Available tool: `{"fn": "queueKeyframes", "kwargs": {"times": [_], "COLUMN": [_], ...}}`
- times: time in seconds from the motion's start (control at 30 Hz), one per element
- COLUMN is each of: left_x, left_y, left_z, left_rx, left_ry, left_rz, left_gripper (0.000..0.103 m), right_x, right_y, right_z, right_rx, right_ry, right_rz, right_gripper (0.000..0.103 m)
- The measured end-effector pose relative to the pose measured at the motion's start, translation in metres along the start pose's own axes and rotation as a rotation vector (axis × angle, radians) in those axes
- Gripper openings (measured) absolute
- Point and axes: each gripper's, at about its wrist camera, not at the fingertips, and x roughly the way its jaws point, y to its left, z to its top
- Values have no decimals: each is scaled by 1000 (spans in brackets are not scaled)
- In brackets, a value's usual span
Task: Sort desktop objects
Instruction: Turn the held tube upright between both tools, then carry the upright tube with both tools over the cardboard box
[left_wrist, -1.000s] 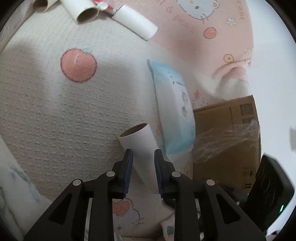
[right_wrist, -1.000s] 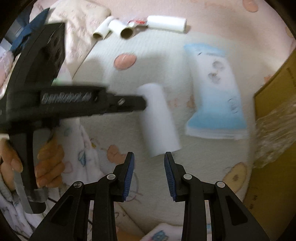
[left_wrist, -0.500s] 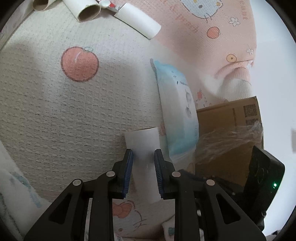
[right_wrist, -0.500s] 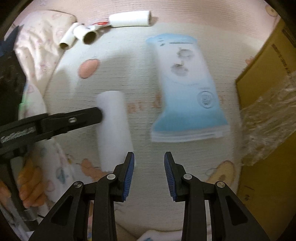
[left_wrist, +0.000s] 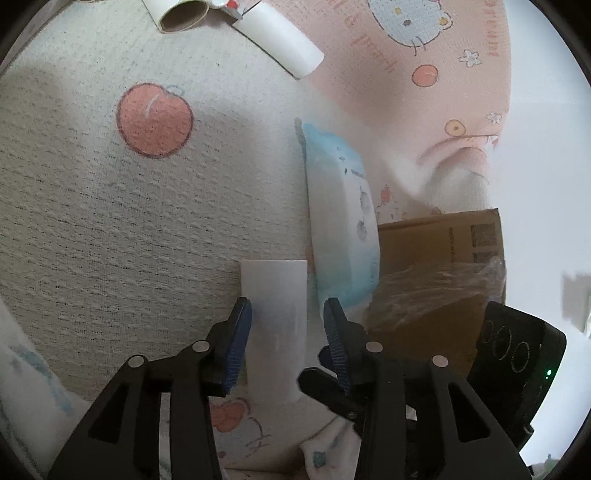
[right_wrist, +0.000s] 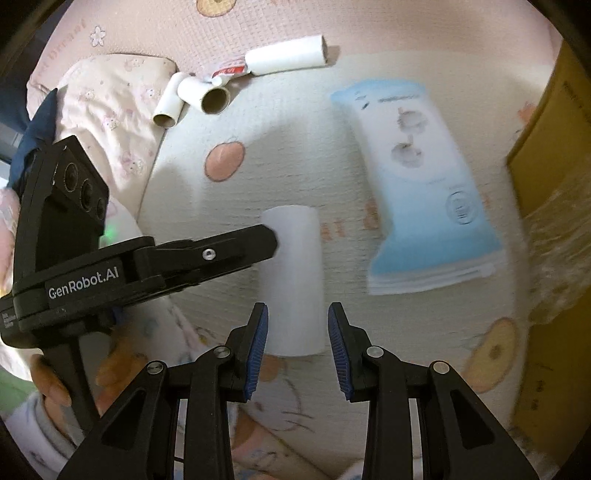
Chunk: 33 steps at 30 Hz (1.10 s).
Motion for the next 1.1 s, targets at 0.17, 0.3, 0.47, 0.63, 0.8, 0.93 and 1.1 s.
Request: {"fn": "queueKeyframes", "kwargs": {"times": [0.17,0.3,0.47,0.63,0.8,0.93,1.1], "left_x": [8,13,12,10,2,-9,-25], "left_y": [5,11,11,12,4,-10,-32], "left_z": [4,6,4,2,-5,-9,-14], "left_rx": [-29,-52,-38,-32,16,47,96], "left_ry": [19,27,21,20,9,-18,-61], "left_rz": [8,13,12,12,27,17,27], "left_gripper": [44,44,44,44,44,45,44], "right_x": [22,30,38,38,36,21,2], "right_y": [7,9,8,5,9,14,22], "right_z": [2,5,7,6,3,-6,-10], "right_rx": [-6,-19,-1,13,11,-4,-26], "right_ry": [37,45,53,39,34,-8,-72], "right_rz": [4,9,21,37,44,52,62], "right_gripper": [37,40,43,43,44,45,45]}}
